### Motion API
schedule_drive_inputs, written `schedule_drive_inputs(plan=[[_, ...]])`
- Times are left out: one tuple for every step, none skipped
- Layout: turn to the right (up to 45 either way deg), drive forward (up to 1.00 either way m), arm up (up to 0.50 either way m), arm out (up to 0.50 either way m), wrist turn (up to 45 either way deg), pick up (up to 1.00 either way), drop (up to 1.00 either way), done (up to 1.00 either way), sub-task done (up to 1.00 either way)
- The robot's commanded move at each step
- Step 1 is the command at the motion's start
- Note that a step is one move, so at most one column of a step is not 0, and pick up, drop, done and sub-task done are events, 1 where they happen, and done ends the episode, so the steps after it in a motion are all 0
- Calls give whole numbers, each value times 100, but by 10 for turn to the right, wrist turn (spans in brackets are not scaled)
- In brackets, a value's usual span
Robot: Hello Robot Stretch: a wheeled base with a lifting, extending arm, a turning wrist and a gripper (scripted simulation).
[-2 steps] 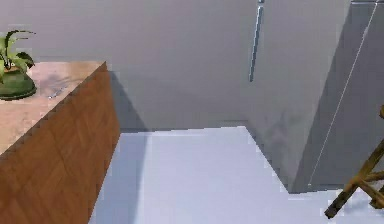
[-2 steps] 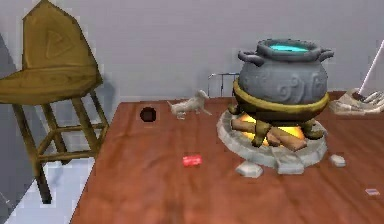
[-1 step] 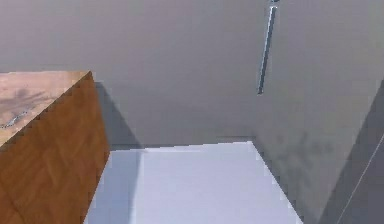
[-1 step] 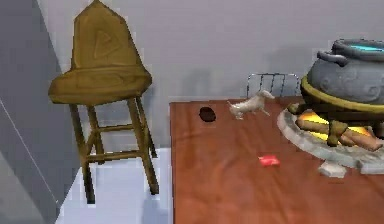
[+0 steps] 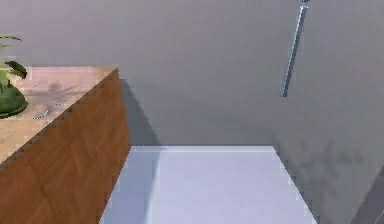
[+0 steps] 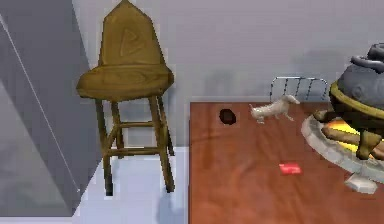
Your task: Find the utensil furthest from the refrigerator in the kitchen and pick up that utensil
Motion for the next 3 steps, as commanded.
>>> schedule_drive_inputs(plan=[[0,30,0,0,0,0,0,0,0],[450,0,0,0,0,0,0,0,0],[360,0,0,0,0,0,0,0,0]])
